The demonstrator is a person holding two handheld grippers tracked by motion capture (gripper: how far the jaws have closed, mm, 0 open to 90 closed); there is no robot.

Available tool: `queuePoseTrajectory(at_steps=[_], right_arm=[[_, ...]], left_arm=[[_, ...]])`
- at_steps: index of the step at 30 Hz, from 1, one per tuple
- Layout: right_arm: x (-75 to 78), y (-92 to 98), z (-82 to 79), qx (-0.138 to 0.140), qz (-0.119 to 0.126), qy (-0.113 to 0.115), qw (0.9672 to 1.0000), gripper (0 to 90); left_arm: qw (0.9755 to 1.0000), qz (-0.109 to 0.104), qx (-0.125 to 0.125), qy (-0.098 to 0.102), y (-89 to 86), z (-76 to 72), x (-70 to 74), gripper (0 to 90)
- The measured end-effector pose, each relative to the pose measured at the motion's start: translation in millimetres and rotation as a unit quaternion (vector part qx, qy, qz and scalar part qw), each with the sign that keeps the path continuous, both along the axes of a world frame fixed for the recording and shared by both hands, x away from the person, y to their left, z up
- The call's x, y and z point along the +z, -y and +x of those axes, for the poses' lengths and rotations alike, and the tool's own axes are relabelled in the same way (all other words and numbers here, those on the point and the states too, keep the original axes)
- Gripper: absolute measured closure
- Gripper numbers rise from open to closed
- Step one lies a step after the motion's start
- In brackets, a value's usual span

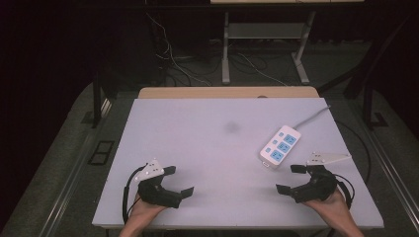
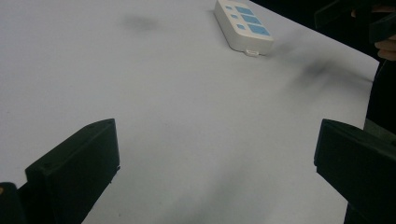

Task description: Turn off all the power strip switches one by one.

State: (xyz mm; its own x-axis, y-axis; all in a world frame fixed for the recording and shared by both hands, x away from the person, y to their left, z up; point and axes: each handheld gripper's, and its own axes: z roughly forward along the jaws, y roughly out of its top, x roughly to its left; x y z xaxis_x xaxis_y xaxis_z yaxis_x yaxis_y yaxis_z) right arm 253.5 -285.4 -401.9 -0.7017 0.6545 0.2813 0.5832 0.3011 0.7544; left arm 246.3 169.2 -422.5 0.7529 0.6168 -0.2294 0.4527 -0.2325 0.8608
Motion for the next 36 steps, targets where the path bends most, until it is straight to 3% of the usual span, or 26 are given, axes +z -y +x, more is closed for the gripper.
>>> queuePoseTrajectory(at_steps=[11, 22, 36], right_arm=[[12.2, 6.2, 12.4, 0.004, -0.008, 0.000, 1.0000, 0.8], [21.9, 6.3, 26.9, 0.021, -0.027, -0.017, 0.9993, 0.8], [35.8, 4.9, 46.9, 0.028, -0.037, -0.016, 0.9988, 0.8]], left_arm=[[1.0000, 0.001, 0.003, -0.002, -1.1, 0.6, -0.6, 0.0], [1.0000, 0.001, 0.003, -0.006, -0.9, 1.5, -2.0, 0.0], [1.0000, 0.002, -0.001, -0.006, -0.3, 2.0, -2.7, 0.0]])
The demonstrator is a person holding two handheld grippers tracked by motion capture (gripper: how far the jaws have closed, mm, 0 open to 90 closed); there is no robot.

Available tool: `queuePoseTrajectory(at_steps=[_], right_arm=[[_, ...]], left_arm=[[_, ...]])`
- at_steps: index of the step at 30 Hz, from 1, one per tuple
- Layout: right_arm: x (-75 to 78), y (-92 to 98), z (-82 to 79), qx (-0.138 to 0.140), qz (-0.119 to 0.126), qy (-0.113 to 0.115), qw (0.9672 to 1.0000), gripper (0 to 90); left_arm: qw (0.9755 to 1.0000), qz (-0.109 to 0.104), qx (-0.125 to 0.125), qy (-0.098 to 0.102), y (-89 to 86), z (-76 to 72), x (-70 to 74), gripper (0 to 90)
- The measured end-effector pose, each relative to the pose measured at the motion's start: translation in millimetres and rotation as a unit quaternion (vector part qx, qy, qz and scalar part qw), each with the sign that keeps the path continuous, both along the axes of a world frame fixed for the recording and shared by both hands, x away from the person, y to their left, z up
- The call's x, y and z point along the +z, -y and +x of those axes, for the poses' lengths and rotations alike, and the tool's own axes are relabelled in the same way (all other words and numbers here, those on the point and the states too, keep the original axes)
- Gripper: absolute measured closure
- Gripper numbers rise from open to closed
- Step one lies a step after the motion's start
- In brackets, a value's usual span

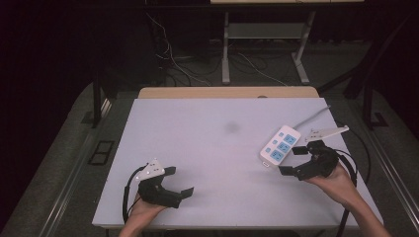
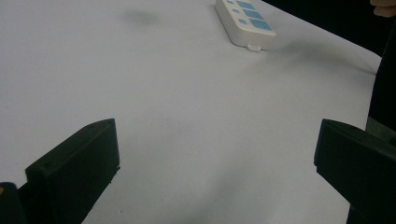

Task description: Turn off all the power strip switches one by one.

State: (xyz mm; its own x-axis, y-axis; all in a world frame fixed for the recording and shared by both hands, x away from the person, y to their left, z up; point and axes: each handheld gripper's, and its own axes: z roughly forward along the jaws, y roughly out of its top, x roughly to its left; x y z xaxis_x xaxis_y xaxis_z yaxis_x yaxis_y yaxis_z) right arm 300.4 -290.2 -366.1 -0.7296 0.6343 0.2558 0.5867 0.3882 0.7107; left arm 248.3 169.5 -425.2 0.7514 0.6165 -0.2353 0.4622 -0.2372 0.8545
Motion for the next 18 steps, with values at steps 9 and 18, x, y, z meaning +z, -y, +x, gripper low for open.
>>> queuePoseTrajectory(at_steps=[9, 18], right_arm=[[8.8, -6.2, 15.5, 0.006, -0.015, -0.002, 0.9999, 0.8], [11.0, -11.9, 30.9, 0.009, -0.028, -0.005, 0.9996, 0.8]], left_arm=[[1.0000, 0.001, 0.000, -0.001, -0.5, 0.5, -0.3, 0.0], [1.0000, 0.001, 0.000, -0.002, -0.2, 0.4, -0.6, 0.0]])
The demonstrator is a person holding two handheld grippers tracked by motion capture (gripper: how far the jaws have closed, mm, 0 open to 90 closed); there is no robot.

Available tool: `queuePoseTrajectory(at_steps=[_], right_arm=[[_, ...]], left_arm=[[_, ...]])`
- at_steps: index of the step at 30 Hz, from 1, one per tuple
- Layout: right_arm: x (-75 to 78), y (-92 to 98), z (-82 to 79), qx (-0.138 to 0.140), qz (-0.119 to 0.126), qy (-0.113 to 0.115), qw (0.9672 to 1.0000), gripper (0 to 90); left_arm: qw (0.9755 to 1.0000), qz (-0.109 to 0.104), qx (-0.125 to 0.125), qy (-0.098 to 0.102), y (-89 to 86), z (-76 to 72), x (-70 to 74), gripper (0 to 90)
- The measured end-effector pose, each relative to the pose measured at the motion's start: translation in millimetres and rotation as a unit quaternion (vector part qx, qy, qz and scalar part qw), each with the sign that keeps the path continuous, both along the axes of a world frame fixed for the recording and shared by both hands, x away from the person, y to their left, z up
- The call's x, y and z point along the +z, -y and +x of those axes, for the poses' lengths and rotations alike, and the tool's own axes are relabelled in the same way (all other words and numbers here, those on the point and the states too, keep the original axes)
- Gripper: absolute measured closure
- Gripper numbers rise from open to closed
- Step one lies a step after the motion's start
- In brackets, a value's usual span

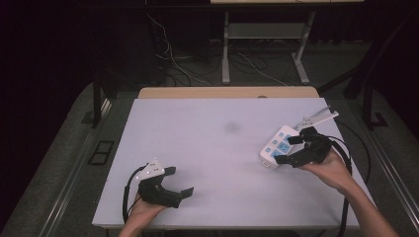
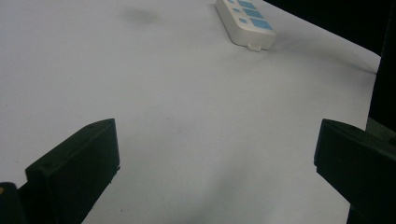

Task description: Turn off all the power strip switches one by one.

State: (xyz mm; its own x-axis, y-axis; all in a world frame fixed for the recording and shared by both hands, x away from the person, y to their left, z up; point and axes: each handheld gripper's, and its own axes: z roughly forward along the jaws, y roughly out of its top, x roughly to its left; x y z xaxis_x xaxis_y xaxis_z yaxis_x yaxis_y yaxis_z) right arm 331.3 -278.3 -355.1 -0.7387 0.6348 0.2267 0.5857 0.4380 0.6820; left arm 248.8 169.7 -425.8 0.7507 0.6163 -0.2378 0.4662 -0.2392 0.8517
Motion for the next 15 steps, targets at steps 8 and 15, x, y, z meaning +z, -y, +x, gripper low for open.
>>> queuePoseTrajectory(at_steps=[8, 15], right_arm=[[-7.9, -4.2, 11.4, -0.002, -0.014, -0.006, 0.9999, 0.8], [-12.1, -1.8, 21.5, -0.019, -0.008, -0.012, 0.9997, 0.8]], left_arm=[[1.0000, 0.001, -0.001, -0.002, 0.2, 0.7, -0.7, 0.0], [1.0000, 0.004, -0.002, -0.005, 0.4, 1.1, -1.6, 0.0]])
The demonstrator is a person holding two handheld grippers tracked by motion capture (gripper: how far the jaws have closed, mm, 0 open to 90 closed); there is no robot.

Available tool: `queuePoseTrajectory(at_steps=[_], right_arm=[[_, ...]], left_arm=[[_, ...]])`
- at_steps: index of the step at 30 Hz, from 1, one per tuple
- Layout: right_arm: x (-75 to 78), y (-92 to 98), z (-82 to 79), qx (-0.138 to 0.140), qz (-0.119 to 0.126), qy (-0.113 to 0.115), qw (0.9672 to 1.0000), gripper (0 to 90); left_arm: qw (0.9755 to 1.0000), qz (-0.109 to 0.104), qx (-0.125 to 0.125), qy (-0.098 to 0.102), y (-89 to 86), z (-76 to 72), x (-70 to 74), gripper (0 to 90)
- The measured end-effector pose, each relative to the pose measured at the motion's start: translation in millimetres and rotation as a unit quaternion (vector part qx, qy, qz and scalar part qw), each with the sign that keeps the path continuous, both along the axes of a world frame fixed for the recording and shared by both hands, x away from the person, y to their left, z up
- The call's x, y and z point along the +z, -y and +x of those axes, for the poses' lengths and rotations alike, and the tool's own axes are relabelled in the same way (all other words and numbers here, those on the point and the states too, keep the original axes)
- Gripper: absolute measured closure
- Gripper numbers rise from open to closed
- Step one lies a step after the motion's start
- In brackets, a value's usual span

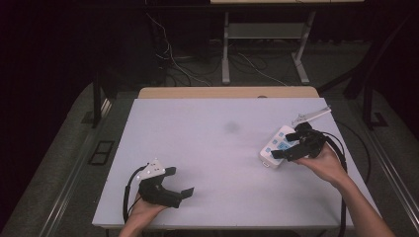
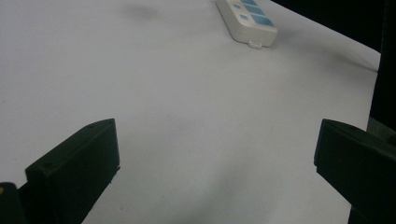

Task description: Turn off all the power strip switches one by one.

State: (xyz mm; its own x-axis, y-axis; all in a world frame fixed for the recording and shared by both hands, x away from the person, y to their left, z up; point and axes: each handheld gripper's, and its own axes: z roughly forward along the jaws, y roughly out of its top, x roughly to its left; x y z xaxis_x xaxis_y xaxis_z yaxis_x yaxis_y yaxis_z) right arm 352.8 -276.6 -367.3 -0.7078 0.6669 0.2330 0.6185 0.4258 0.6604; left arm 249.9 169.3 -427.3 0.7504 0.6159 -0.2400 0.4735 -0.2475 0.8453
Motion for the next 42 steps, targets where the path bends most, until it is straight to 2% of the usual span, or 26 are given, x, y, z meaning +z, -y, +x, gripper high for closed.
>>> queuePoseTrajectory(at_steps=[13, 26, 27, 28, 29, 31, 34, 36, 39, 40, 42], right_arm=[[-5.5, 2.2, 13.5, -0.028, 0.016, -0.002, 0.9995, 0.8], [-18.3, -5.1, 25.5, -0.034, 0.001, -0.014, 0.9993, 0.8], [-19.9, -5.8, 26.5, -0.035, -0.003, -0.018, 0.9992, 10.2], [-19.9, -5.8, 26.5, -0.035, -0.003, -0.018, 0.9992, 10.2], [-20.1, -5.4, 26.5, -0.030, 0.002, -0.018, 0.9994, 18.9], [-20.8, -5.6, 27.7, -0.033, 0.006, -0.020, 0.9992, 24.7], [-23.3, -7.2, 29.8, -0.040, 0.003, -0.028, 0.9988, 38.3], [-24.0, -7.6, 30.1, -0.041, 0.001, -0.030, 0.9987, 40.2], [-25.5, -8.3, 30.8, -0.042, 0.000, -0.034, 0.9986, 48.6], [-25.7, -7.7, 31.5, -0.040, 0.009, -0.037, 0.9985, 54.1], [-25.6, -7.1, 31.9, -0.042, 0.014, -0.040, 0.9982, 56.7]], left_arm=[[1.0000, 0.000, 0.000, 0.002, -0.4, 0.5, -0.1, 0.0], [1.0000, 0.001, 0.000, 0.002, -1.3, 1.1, -0.4, 0.0], [1.0000, 0.000, 0.001, 0.002, -1.3, 1.1, -0.4, 0.0], [1.0000, -0.001, 0.001, 0.002, -1.4, 1.1, -0.4, 0.0], [1.0000, -0.001, 0.001, 0.002, -1.5, 1.1, -0.3, 0.0], [1.0000, -0.001, 0.002, 0.001, -1.6, 1.1, -0.4, 0.0], [1.0000, 0.000, 0.001, 0.002, -1.7, 1.3, -0.6, 0.0], [1.0000, 0.001, 0.001, 0.002, -1.7, 1.4, -0.6, 0.0], [1.0000, 0.002, 0.001, 0.001, -1.6, 1.5, -0.8, 0.0], [1.0000, 0.002, 0.001, 0.001, -1.6, 1.5, -0.8, 0.0], [1.0000, 0.003, 0.000, 0.002, -1.6, 1.6, -0.8, 0.0]])
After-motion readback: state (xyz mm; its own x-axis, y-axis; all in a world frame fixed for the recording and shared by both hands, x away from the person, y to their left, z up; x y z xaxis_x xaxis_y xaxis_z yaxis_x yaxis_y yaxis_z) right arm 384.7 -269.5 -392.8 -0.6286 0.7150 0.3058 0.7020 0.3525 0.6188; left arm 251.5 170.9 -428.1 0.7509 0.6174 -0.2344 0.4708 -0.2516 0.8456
